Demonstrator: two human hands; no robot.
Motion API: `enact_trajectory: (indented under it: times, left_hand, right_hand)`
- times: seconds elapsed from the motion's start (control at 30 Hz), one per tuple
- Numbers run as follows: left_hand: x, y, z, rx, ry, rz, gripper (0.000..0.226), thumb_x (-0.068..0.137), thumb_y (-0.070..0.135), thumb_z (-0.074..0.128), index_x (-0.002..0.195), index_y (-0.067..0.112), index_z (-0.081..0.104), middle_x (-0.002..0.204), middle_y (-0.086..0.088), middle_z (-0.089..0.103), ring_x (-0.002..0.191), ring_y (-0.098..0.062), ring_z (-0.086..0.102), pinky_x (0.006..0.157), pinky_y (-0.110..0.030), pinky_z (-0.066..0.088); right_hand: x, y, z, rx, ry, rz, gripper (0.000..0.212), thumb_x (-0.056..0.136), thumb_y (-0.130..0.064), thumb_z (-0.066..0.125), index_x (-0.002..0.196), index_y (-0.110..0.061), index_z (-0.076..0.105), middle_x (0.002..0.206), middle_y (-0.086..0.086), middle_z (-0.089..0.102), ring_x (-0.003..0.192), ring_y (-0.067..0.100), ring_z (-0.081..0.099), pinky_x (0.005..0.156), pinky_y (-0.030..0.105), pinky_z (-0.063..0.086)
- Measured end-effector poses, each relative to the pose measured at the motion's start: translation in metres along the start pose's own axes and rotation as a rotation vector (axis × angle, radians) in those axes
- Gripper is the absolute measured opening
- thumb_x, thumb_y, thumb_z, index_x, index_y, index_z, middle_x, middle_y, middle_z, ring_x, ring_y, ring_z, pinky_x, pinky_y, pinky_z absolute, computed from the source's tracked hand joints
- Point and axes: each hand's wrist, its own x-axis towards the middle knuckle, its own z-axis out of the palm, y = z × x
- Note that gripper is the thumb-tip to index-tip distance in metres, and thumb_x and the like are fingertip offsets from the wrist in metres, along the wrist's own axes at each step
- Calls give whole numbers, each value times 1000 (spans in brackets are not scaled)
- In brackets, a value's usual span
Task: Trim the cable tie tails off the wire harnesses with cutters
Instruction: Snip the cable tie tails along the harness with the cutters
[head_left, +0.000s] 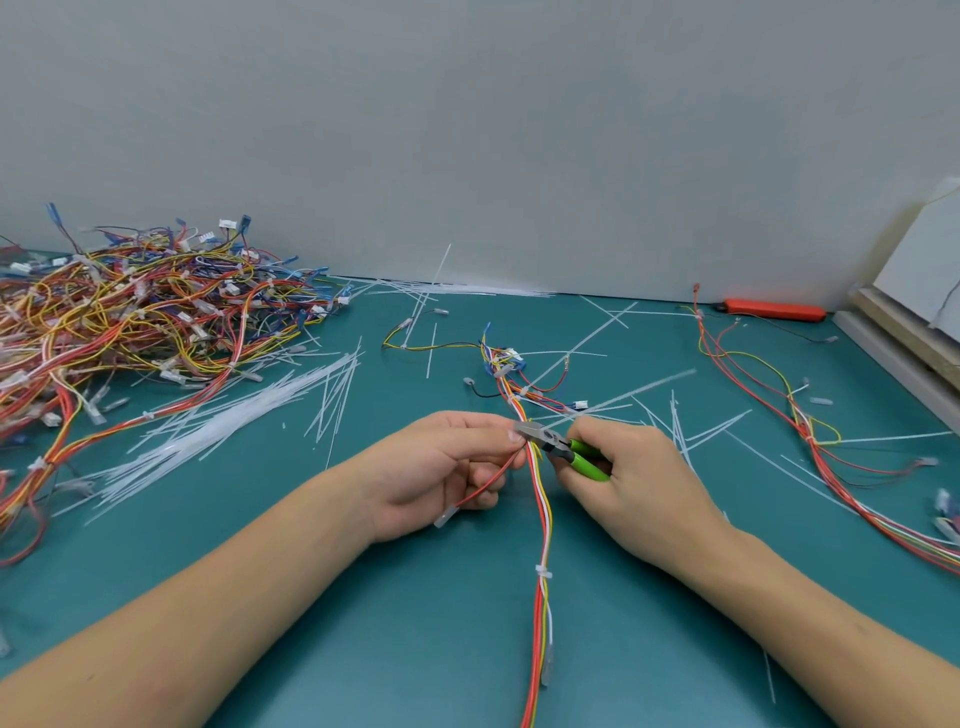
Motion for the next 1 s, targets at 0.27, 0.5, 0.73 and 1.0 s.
enact_trajectory:
  times: [0.27, 0.5, 0.73, 1.0]
  left_hand:
    - [2, -1, -2, 8, -7, -3, 24, 90, 19, 68, 111, 6, 67, 80, -1, 60, 54, -6, 41, 55, -21, 41]
    - [2, -2, -3, -7, -16, -5, 20, 90, 19, 67, 106, 8, 72, 80, -1, 65, 57, -7, 48, 57, -22, 44]
    - [0, 0, 0, 7, -11, 5, 16, 91, 20, 63, 97, 14, 77, 75, 3, 67, 55, -5, 51, 57, -21, 45]
    - [0, 0, 0, 31, -18, 8, 15, 92, 19, 64, 90, 16, 78, 73, 5, 67, 54, -3, 51, 58, -20, 46]
  right_hand:
    - [0, 0, 0, 5, 2, 5, 28, 89, -28, 70, 73, -22, 47, 63, -8, 47, 61, 17, 40, 58, 40, 42]
    - [0, -1, -1, 6, 9, -5, 28, 90, -29, 70, 73, -23, 48, 63, -7, 47, 61, 17, 41, 58, 38, 42]
    - [0, 0, 0, 15, 21, -14, 29, 90, -32, 70, 73, -23, 48, 63, -9, 47, 60, 16, 41, 57, 36, 39]
    - [-1, 1, 1, 29, 24, -17, 27, 89, -39, 68, 73, -26, 50, 64, -10, 49, 60, 15, 42, 56, 35, 40]
